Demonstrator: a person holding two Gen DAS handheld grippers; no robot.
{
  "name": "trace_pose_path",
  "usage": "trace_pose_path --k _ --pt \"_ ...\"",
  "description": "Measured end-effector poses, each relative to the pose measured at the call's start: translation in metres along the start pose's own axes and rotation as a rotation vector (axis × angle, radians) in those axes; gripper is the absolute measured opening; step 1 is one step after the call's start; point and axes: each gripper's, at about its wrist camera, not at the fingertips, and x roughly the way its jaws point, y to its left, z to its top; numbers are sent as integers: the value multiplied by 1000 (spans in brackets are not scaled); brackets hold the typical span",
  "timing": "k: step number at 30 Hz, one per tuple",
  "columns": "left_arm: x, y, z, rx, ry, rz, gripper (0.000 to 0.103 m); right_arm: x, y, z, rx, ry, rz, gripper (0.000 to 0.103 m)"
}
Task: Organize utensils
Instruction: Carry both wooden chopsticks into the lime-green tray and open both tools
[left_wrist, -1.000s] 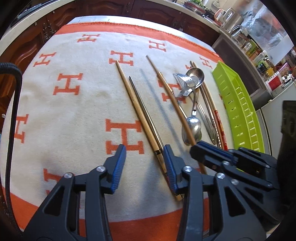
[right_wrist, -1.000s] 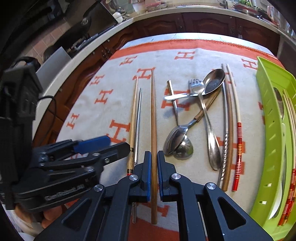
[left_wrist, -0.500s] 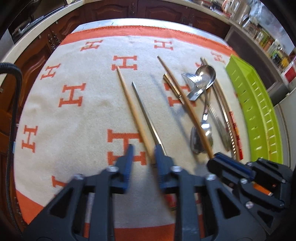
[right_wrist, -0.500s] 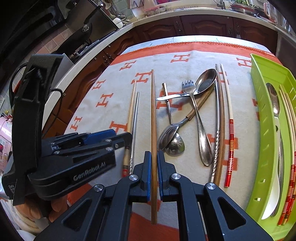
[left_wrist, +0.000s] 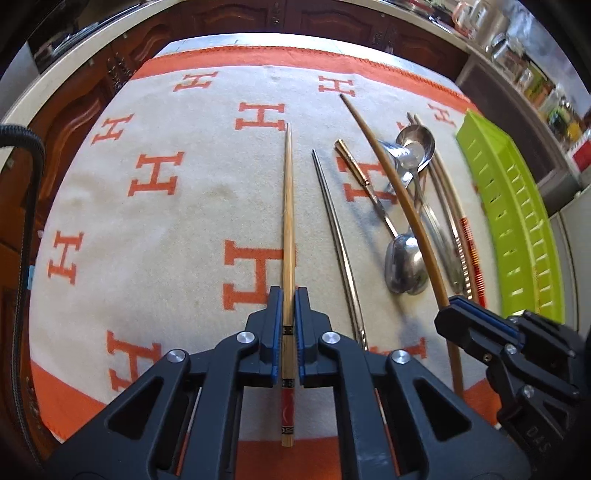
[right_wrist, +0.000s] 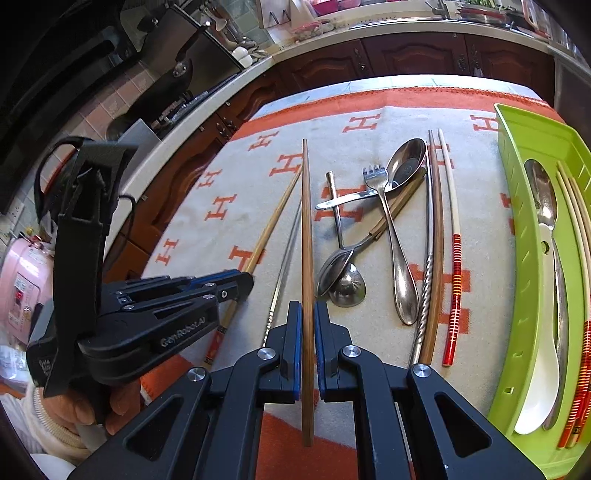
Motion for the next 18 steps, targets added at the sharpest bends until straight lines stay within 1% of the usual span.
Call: trace_pose_path --k 2,6,8,11,14,17,18 --pt "-9 -2 1 -1 -17 -16 4 -4 -2 0 10 -10 18 6" --pt "-37 -19 8 24 -60 -76 4 -16 -7 0 24 -46 57 6" --pt "-52 -35 14 58 -90 -106 4 -26 -12 1 34 -71 62 6" --pt "-65 -63 21 102 -112 -152 4 -44 -24 3 65 -106 72 6" --pt "-68 -94 28 150 -114 -198 4 -67 -44 4 107 -152 47 6" --pt "-65 -129 35 191 -103 -247 4 -91 -70 2 167 -187 4 6" --pt "-63 -140 36 204 -101 -263 4 -100 -82 0 193 -199 -25 6"
